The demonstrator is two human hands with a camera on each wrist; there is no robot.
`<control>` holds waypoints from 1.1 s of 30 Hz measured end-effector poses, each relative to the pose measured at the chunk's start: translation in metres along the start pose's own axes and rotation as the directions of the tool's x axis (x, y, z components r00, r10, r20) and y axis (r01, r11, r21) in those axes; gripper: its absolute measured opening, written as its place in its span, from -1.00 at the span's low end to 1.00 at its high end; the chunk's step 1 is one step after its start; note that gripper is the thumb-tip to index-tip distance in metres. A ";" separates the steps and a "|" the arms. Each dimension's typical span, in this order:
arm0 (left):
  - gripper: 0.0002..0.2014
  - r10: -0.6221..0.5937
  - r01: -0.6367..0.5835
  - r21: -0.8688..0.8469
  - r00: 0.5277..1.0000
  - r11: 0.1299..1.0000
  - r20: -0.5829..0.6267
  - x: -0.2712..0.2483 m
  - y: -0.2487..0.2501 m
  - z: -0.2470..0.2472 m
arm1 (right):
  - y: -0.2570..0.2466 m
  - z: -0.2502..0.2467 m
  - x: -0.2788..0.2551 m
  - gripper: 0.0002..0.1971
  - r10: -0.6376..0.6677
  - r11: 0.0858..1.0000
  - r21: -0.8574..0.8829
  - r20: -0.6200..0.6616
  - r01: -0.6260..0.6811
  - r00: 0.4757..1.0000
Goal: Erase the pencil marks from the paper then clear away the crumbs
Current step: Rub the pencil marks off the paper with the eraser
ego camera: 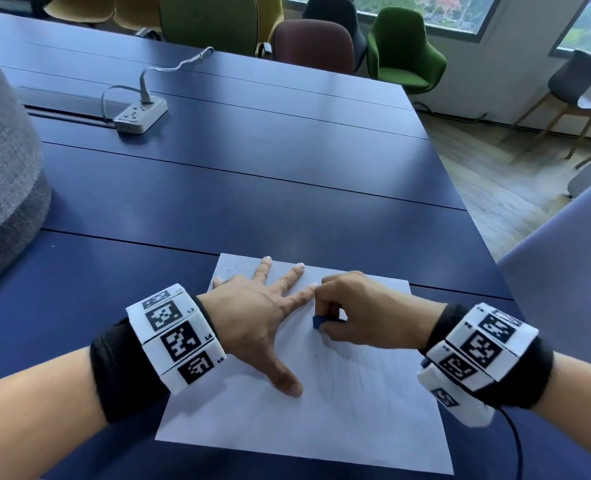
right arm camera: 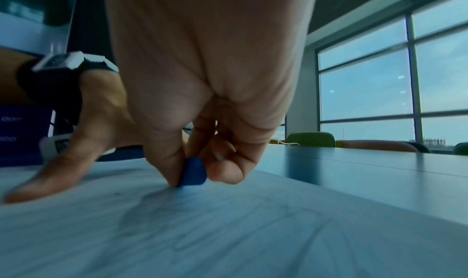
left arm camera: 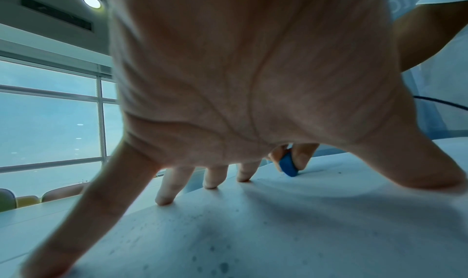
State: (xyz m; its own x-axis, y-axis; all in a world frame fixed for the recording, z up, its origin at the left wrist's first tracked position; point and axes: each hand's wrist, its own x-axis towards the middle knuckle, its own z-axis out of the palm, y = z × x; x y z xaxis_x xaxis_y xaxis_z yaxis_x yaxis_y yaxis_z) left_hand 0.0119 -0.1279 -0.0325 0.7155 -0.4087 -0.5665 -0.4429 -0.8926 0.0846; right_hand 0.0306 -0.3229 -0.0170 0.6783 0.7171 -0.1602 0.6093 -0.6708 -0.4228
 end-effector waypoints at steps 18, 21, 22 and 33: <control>0.31 0.009 -0.008 0.032 1.000 0.999 -0.020 0.002 -0.001 0.000 | -0.014 0.004 -0.017 -0.93 -0.038 0.999 0.025 0.068 0.036 0.997; 0.31 0.008 -0.008 0.021 1.000 1.000 -0.021 0.002 -0.001 0.001 | -0.019 0.008 -0.024 -0.93 -0.061 0.998 0.009 0.067 0.060 0.996; 0.31 0.006 -0.006 0.021 1.000 1.000 -0.018 0.002 -0.001 0.001 | -0.024 0.011 -0.029 -0.95 -0.097 0.995 0.018 0.120 0.095 0.988; 0.31 -0.008 0.009 0.023 1.000 1.000 -0.021 0.002 0.000 0.001 | -0.030 0.012 -0.039 -0.98 -0.132 0.990 0.084 0.239 0.115 0.962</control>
State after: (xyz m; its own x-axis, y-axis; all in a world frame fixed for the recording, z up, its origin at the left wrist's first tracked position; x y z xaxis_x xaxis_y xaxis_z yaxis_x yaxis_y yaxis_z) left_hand 0.0125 -0.1287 -0.0344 0.7302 -0.4054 -0.5499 -0.4491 -0.8914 0.0608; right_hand -0.0193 -0.3281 -0.0087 0.4737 0.8237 -0.3117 0.6466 -0.5655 -0.5119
